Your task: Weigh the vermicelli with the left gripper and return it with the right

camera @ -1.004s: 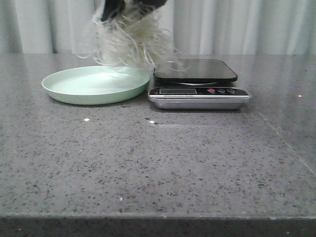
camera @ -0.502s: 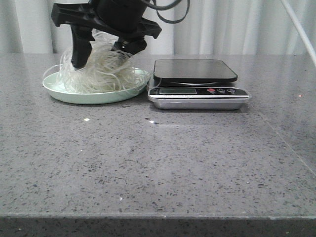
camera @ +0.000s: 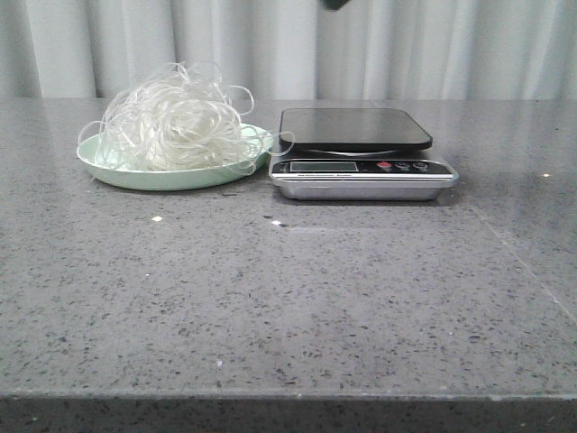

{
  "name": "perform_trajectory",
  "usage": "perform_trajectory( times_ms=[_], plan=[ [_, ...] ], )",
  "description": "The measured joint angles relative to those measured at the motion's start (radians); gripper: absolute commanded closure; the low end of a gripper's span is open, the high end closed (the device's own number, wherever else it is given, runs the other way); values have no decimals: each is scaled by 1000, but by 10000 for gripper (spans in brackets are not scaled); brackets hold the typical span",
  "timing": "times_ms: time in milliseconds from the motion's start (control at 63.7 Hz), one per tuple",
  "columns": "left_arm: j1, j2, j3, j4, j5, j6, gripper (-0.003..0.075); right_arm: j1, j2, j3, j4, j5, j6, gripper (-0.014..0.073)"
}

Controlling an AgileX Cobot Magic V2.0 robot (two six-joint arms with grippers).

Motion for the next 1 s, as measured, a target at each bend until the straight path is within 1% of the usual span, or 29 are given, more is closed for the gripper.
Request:
perform_trajectory(
  times_ms=[94, 204, 220, 235, 345, 534, 549, 565, 691, 785, 910, 942, 957, 973, 1004],
  plan=[
    [0, 0, 0, 0, -1, 0, 593, -20, -131, 150, -5, -61, 0, -5],
    [0, 0, 0, 0, -1, 0, 593, -44, -329, 351, -33, -116, -3, -5],
    [0, 0, 0, 0, -1, 0, 593, -44, -319, 341, -30, -114, -3, -5],
    [0, 0, 0, 0, -1, 0, 593, -49, -373, 381, -46, -124, -3, -5],
    [0, 0, 0, 0, -1, 0, 593, -50, -543, 529, -92, -143, -4, -5],
    [0, 0, 0, 0, -1, 0, 593, -50, -841, 709, -111, -148, -5, -5],
    [0, 0, 0, 0, -1, 0, 593, -50, -831, 709, -108, -148, -5, -5],
    [0, 0, 0, 0, -1, 0, 593, -50, -880, 739, -111, -148, -5, -5],
    [0, 0, 0, 0, -1, 0, 593, -50, -1029, 839, -112, -162, -6, -5],
    [0, 0, 0, 0, -1, 0, 593, -50, -1127, 924, -113, -189, -6, -5],
    [0, 0, 0, 0, -1, 0, 593, -50, -1258, 1029, -115, -275, -6, -3],
    [0, 0, 0, 0, -1, 0, 593, -50, -1283, 1053, -115, -307, -6, 6],
    [0, 0, 0, 0, -1, 0, 593, -50, -1307, 1071, -115, -333, -6, 27],
    [0, 0, 0, 0, -1, 0, 593, -50, -1307, 1066, -115, -326, -6, 34],
    [0, 0, 0, 0, -1, 0, 593, -50, -1334, 1092, -115, -364, -6, 93]
  ],
)
